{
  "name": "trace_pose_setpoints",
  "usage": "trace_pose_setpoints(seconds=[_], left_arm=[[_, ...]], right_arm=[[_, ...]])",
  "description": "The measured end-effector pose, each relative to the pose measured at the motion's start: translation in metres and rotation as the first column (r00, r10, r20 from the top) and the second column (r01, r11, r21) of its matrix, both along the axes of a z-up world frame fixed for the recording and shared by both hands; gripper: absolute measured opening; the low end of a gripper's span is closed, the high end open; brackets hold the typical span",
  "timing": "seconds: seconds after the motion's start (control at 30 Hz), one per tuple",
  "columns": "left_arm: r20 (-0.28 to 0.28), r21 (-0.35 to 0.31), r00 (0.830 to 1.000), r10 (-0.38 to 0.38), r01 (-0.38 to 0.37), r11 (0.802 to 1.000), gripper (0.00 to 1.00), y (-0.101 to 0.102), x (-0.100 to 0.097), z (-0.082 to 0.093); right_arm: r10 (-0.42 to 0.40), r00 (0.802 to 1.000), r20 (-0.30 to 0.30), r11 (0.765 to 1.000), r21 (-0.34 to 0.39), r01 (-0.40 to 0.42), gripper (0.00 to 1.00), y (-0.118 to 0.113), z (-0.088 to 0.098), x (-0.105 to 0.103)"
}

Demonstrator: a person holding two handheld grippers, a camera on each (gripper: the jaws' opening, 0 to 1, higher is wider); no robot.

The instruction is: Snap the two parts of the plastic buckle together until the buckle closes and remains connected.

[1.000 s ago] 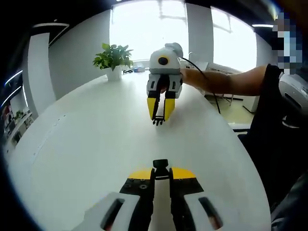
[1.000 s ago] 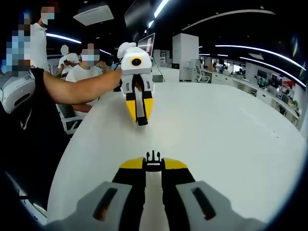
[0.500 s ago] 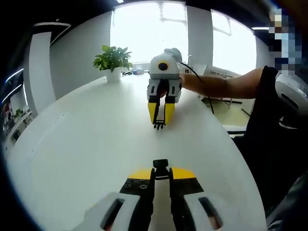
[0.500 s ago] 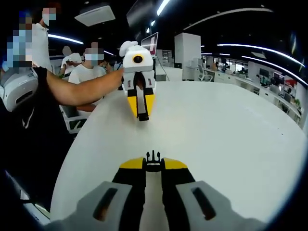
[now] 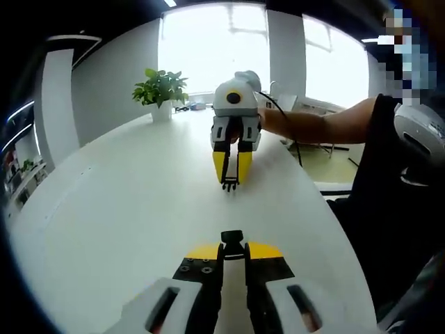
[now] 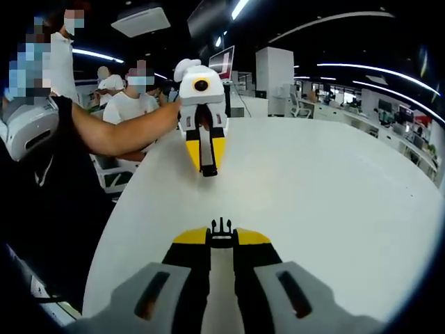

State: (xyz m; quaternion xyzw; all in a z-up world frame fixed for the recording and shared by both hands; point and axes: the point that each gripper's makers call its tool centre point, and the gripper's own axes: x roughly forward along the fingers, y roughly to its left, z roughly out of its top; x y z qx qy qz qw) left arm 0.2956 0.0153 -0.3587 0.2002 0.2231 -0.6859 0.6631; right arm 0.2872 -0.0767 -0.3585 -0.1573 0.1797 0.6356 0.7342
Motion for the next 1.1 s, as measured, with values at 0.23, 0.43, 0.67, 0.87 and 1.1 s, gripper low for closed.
trace_pose_setpoints(seconds=[0.23, 0.43, 0.67, 0.87, 1.1], left_arm=[[0.004, 0.004, 1.000, 0.000, 0.000, 1.000, 0.09, 0.001, -0.007, -0.001], [0.011, 0.007, 1.000, -0.015, 0.015, 1.000, 0.09, 0.000, -0.014, 0.003], [0.012, 0.028, 1.000, -0.028, 0.027, 0.999, 0.09, 0.003, -0.021, 0.002], [0.014, 0.037, 0.999, -0.029, 0.029, 0.999, 0.09, 0.007, -0.029, -0.002], [0.017, 0.034, 0.999, -0.034, 0.033, 0.999, 0.09, 0.008, -0.035, -0.002]], right_arm=[[0.010, 1.000, -0.001, 1.000, 0.010, -0.010, 0.11, 0.005, 0.002, -0.008], [0.018, 1.000, -0.003, 1.000, 0.007, -0.018, 0.11, 0.008, -0.001, -0.014], [0.024, 1.000, -0.002, 1.000, 0.001, -0.024, 0.11, 0.008, -0.002, -0.016], [0.029, 1.000, -0.002, 1.000, 0.001, -0.029, 0.11, 0.009, -0.003, -0.023], [0.042, 0.999, 0.008, 0.999, 0.003, -0.042, 0.11, 0.013, -0.001, -0.038]])
